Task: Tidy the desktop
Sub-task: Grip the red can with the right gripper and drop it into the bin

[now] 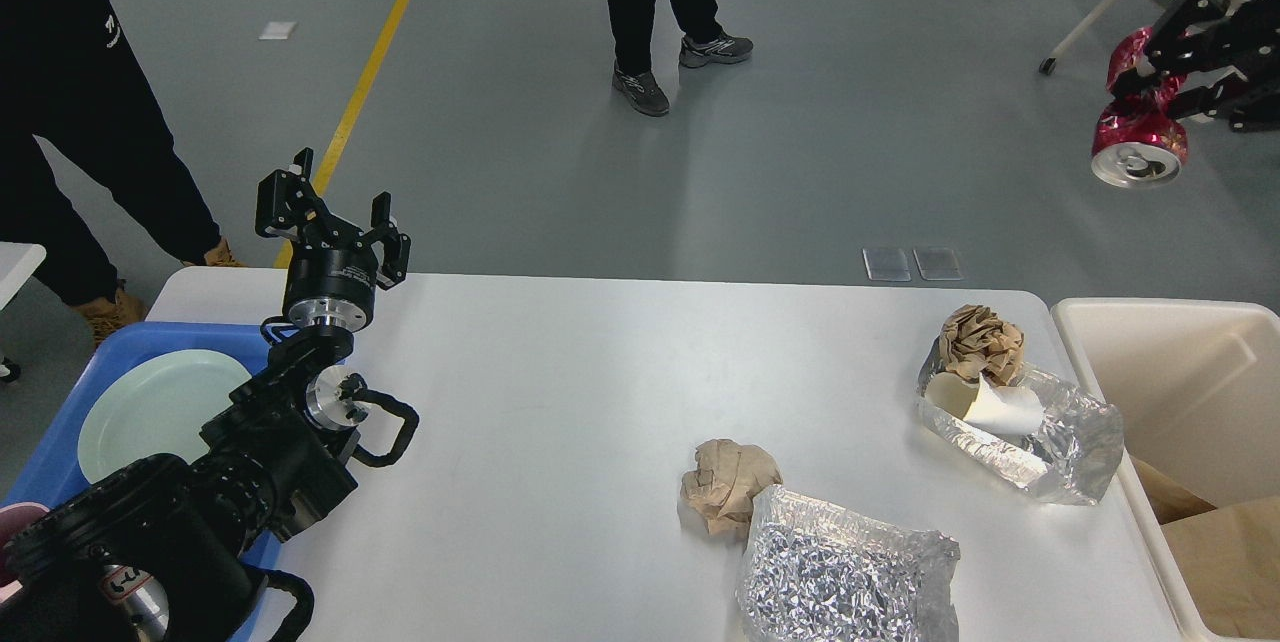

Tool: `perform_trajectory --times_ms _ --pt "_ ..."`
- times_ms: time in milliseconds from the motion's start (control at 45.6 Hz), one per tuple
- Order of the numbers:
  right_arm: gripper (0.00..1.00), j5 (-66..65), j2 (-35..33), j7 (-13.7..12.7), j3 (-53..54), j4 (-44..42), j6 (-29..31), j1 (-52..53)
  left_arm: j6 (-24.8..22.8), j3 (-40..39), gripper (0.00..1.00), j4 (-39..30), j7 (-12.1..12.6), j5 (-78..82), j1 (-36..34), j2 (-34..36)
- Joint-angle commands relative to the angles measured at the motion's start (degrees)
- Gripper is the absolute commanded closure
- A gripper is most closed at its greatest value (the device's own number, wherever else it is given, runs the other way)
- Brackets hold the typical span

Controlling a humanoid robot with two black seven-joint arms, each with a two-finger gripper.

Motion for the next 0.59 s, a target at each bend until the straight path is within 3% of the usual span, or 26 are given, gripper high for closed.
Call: perform_trajectory --times_ms 0,88,307,570 --pt "1.0 -0.1 0.65 0.0 0.1 -0.21 0.05 0.89 -0.03 0.0 0.04 -0.06 0.0 -0.01 0.03 0.0" --pt "1.0 -0.54 0.39 0.0 0.01 -1.35 -2.12 -1.65 -0.03 0.0 0.04 -0.06 0.0 -0.01 -0.05 0.0" --pt "1.0 0.34 -1.63 0.09 0.36 -10.66 -16.62 -18.25 -0.03 0.0 0.04 -0.06 0.0 -0.01 0.03 0.0" --pt "1.0 0.43 -2.87 0.09 6.68 -18.58 -30.16 -42.94 -0.03 0.0 0.04 -0.06 0.0 -0.01 0.03 0.0"
